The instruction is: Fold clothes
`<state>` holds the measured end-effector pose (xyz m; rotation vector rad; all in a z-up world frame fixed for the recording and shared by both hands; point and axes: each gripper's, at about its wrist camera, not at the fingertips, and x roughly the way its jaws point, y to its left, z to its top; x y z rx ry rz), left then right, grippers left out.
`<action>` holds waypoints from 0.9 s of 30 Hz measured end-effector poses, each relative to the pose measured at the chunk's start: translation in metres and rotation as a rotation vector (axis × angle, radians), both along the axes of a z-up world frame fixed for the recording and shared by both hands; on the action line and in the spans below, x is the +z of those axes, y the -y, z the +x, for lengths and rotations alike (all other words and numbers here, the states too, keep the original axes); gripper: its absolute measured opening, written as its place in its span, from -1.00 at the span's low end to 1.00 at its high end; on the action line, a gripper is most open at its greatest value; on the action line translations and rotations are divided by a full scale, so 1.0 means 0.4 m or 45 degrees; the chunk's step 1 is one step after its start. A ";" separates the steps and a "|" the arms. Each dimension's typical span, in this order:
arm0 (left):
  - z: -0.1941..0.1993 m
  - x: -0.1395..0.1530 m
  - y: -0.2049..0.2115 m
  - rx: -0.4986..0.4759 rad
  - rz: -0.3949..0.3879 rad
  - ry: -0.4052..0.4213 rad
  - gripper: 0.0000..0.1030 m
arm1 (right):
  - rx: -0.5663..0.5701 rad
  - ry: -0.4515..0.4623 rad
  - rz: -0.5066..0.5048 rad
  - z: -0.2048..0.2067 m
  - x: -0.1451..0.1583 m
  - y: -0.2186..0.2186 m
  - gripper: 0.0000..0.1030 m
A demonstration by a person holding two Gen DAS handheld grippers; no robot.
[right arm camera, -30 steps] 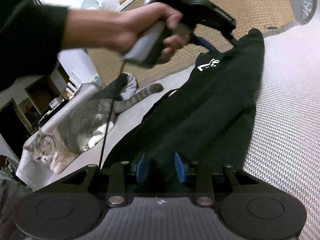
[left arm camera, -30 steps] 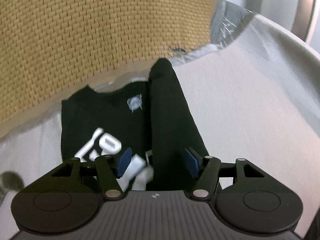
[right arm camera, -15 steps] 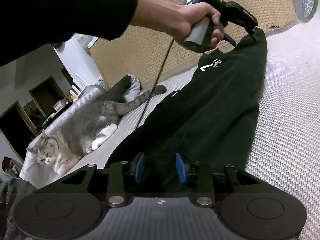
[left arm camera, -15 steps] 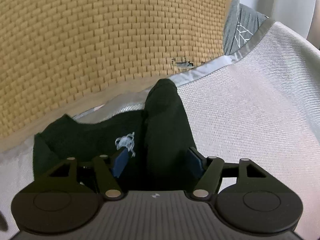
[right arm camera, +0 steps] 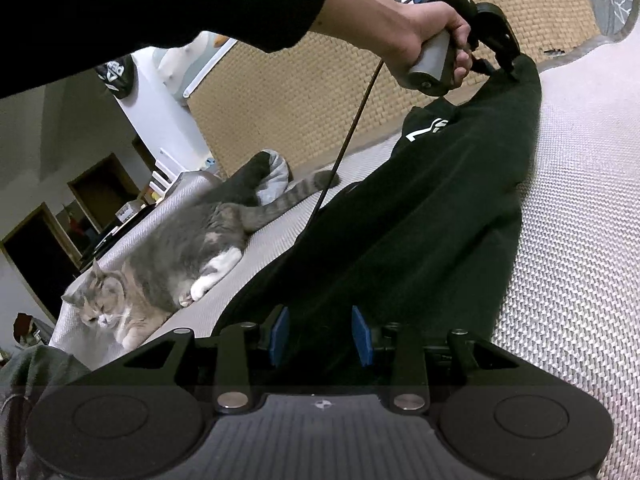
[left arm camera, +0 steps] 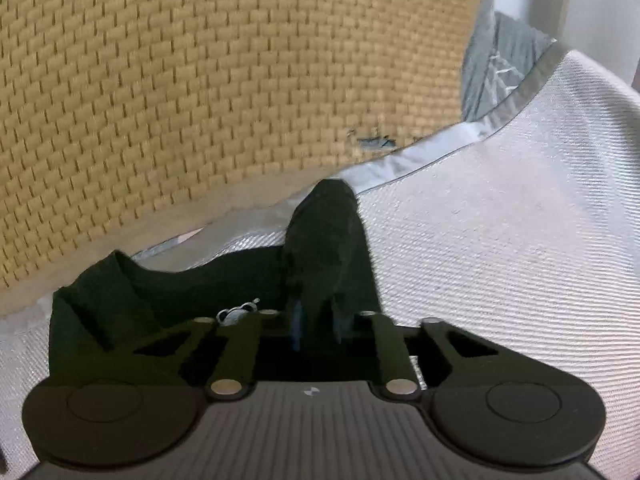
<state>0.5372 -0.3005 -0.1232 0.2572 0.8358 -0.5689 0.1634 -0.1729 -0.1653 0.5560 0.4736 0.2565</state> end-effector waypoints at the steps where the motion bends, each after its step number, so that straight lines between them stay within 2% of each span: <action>1: -0.006 0.012 -0.003 -0.004 -0.010 0.015 -0.85 | 0.001 -0.001 0.004 0.000 0.000 0.002 -0.24; 5: -0.019 0.057 -0.014 -0.014 0.010 0.088 -0.88 | 0.004 -0.001 0.010 -0.001 0.009 0.006 -0.24; 7: -0.024 0.082 -0.026 -0.032 0.033 0.125 -0.89 | 0.020 0.045 0.000 -0.010 0.024 0.002 -0.24; 10: -0.028 0.127 -0.052 -0.044 0.060 0.171 -0.89 | 0.053 0.146 -0.034 -0.030 0.050 -0.013 -0.11; 15: -0.005 0.177 -0.118 0.007 0.112 0.227 -0.89 | 0.187 0.298 -0.214 -0.070 0.078 -0.078 -0.06; 19: 0.033 0.210 -0.189 0.084 0.092 0.249 -0.89 | 0.303 0.357 -0.406 -0.089 0.085 -0.138 -0.05; 22: 0.071 0.214 -0.238 0.147 0.110 0.245 -0.89 | 0.382 0.372 -0.497 -0.100 0.078 -0.167 -0.05; 25: 0.115 0.192 -0.295 0.238 0.108 0.210 -0.90 | 0.423 0.377 -0.504 -0.104 0.075 -0.174 -0.06; 27: 0.136 0.168 -0.320 0.269 0.145 0.194 -0.90 | 0.426 0.369 -0.492 -0.106 0.072 -0.168 -0.05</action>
